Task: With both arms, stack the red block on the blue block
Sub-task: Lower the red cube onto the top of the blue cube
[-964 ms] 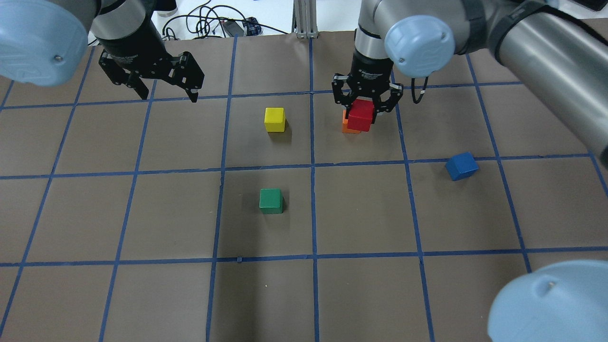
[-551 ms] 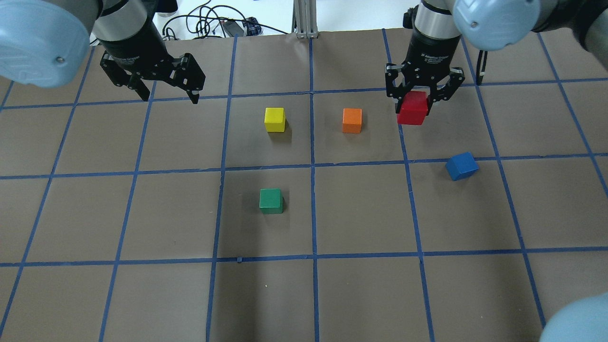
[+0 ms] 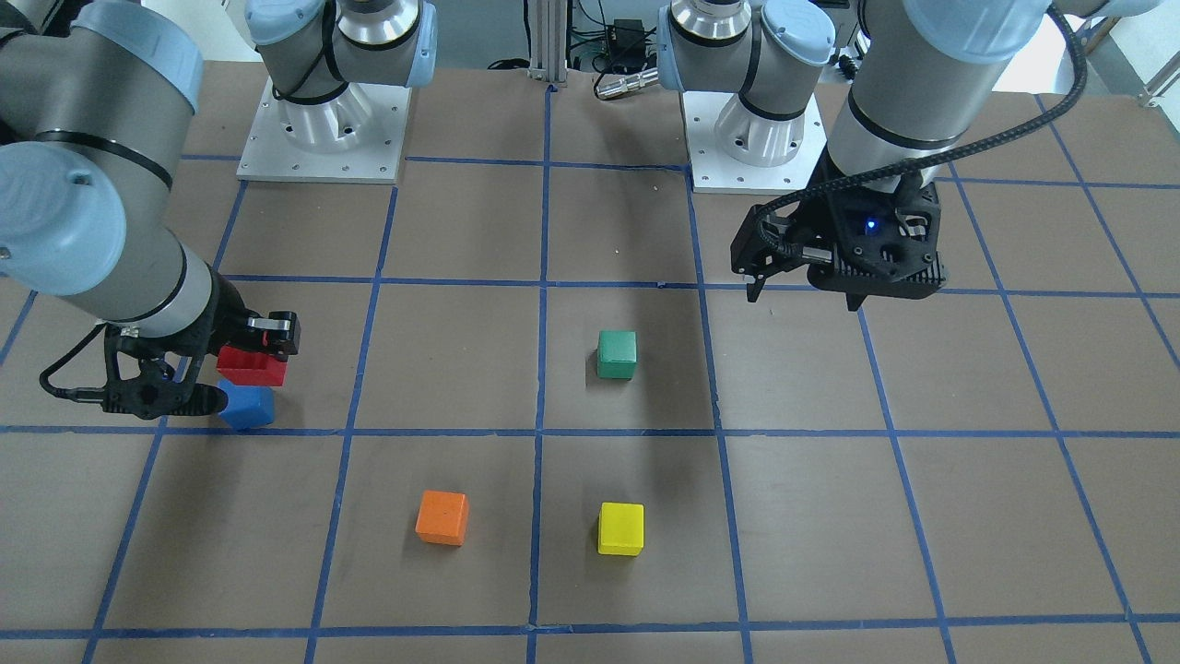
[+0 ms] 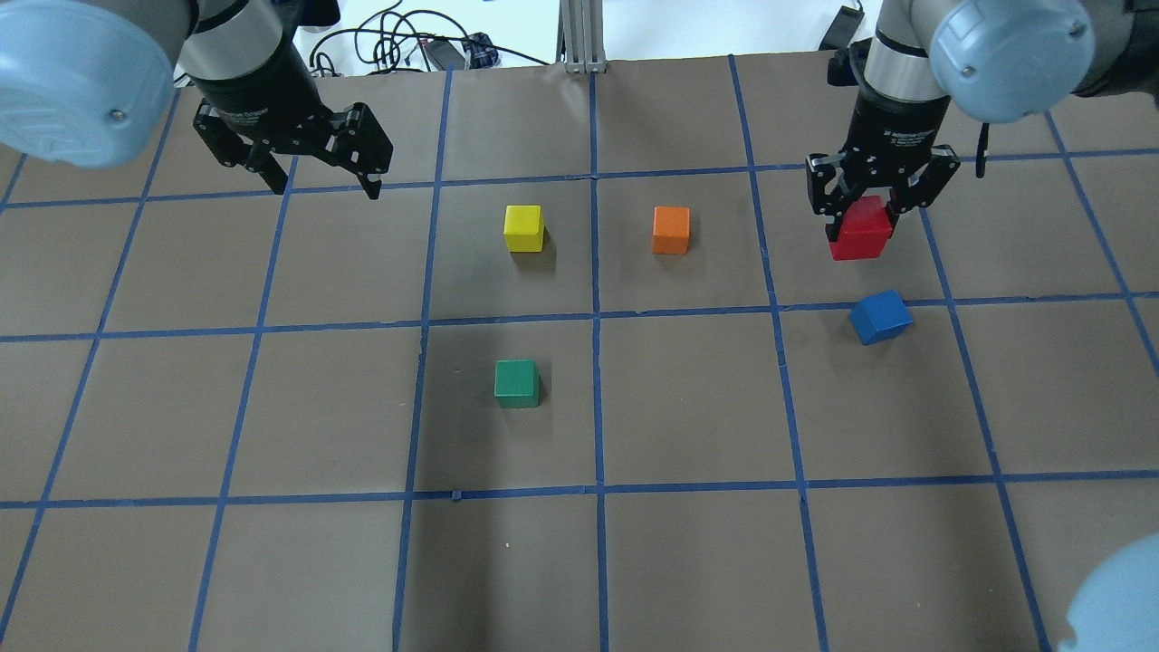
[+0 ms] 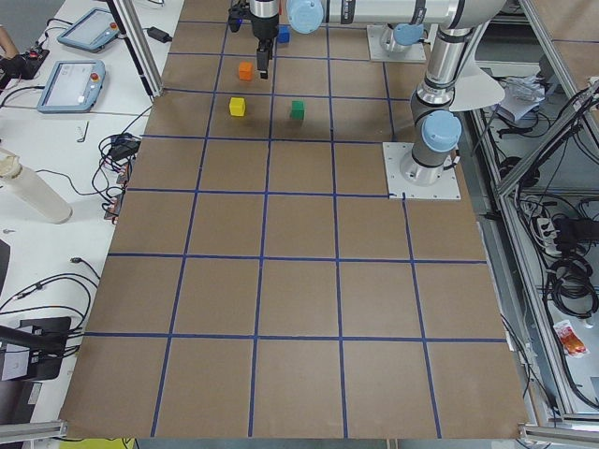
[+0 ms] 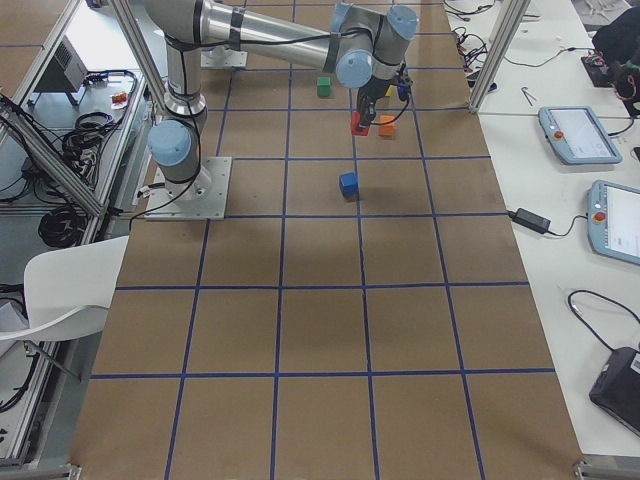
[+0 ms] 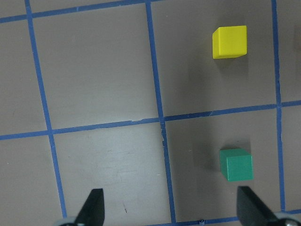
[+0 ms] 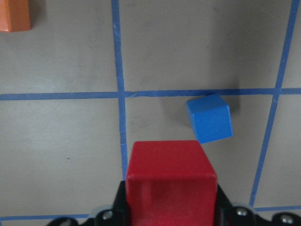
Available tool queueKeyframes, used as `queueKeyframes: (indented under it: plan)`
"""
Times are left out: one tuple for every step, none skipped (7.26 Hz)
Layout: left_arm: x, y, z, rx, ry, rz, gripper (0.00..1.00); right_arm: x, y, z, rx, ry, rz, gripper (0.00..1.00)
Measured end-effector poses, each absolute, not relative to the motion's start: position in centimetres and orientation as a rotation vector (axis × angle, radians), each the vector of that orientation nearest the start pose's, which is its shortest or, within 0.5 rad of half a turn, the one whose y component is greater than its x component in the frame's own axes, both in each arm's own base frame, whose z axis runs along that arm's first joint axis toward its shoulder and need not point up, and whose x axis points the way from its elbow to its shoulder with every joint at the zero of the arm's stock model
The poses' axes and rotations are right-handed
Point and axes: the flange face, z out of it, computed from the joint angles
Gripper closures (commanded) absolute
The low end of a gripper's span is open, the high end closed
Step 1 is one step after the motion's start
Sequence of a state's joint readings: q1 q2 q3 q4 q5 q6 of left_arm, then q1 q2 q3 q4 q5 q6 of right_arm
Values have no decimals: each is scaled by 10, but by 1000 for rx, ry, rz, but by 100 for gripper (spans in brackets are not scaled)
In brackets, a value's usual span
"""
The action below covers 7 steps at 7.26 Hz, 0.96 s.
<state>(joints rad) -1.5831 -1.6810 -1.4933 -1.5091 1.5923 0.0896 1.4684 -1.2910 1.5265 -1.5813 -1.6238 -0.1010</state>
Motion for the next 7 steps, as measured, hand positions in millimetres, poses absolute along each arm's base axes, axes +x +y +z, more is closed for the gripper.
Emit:
queueKeyframes:
  plan:
    - [-138,-540,476,158,3115,-45,0,42,-584,349,-55,3139,352,100]
    - [-138,-540,475,157,3115,-44,0,25,-583,339,-118,3135,321,100]
    - [-138,-540,475,157,3115,-43,0,18,-580,331,-168,3136,289,100]
    - [-138,-539,475,157,3115,-41,0,16,-577,325,-211,3138,262,100]
    - [-138,-539,474,158,3115,-39,0,14,-576,319,-264,3139,231,100]
    - [-138,-538,472,158,3115,-39,0,12,-574,313,-311,3137,217,100]
    - [-139,-538,471,158,3115,-40,0,11,-571,306,-330,3133,217,100]
